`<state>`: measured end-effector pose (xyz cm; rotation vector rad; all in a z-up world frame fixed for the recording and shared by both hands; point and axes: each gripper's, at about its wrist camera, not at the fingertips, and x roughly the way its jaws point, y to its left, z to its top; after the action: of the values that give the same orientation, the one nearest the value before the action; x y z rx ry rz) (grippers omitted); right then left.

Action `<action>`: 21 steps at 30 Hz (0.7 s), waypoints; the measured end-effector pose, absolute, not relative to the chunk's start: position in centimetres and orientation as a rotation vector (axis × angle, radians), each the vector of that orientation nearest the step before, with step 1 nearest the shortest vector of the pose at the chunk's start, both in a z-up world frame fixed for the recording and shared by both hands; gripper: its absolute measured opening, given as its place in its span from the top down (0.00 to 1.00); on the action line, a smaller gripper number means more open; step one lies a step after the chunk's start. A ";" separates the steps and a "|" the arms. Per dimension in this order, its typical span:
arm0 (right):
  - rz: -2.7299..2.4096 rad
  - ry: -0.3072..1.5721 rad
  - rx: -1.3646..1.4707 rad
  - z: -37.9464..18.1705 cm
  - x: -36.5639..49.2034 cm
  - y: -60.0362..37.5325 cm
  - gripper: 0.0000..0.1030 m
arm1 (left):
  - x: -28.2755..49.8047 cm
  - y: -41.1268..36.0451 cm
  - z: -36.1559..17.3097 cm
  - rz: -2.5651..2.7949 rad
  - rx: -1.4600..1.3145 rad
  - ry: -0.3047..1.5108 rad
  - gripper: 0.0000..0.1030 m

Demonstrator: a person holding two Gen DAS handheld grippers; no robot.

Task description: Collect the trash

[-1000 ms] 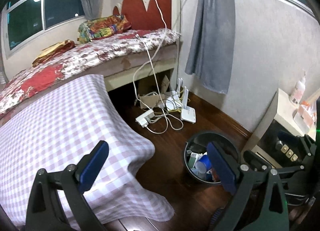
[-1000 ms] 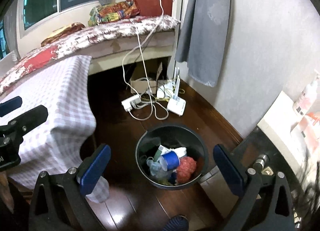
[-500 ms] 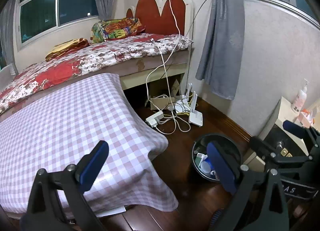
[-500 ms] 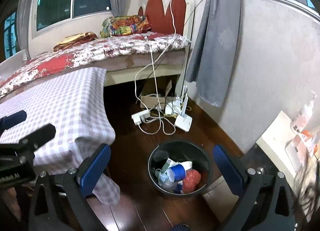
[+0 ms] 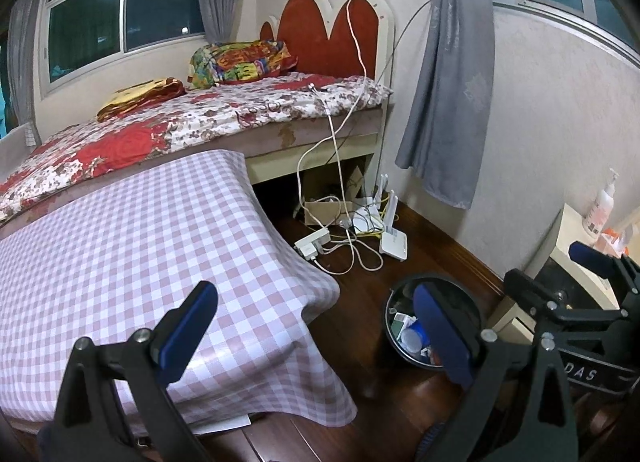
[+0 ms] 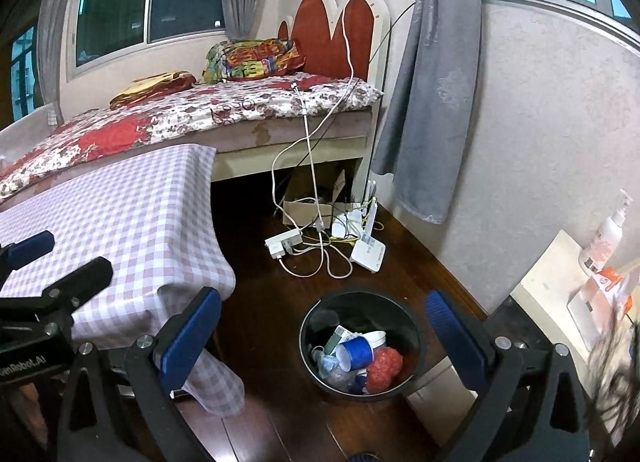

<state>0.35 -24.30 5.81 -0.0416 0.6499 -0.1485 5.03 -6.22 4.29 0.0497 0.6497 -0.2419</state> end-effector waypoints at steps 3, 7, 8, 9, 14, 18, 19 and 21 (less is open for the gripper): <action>-0.157 0.654 -0.039 5.7 0.4 -24.6 0.00 | 5.0 -6.1 4.4 -0.238 0.049 0.649 0.04; -0.164 0.656 -0.038 5.7 0.4 -24.8 0.00 | 5.0 -6.1 4.3 -0.233 0.047 0.655 0.04; -0.166 0.655 -0.037 5.7 0.4 -24.9 0.00 | 5.0 -6.1 4.3 -0.231 0.048 0.656 0.04; -0.166 0.654 -0.037 5.7 0.3 -25.0 0.00 | 5.2 -6.3 4.3 -0.230 0.049 0.658 0.04; -0.167 0.656 -0.035 5.7 0.3 -25.2 0.00 | 5.4 -6.5 4.1 -0.227 0.050 0.663 0.04; -0.173 0.654 -0.033 5.8 0.3 -25.5 0.00 | 5.5 -6.5 4.0 -0.228 0.047 0.666 0.04; -0.173 0.654 -0.034 5.8 0.3 -25.5 0.00 | 5.5 -6.5 4.0 -0.229 0.047 0.668 0.04; -0.176 0.650 -0.035 5.9 0.2 -25.6 0.00 | 5.5 -6.6 4.0 -0.230 0.046 0.668 0.04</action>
<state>0.17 -25.61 5.89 -0.0350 0.6504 -0.1763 5.49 -6.59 4.00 0.0460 0.6675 -0.2301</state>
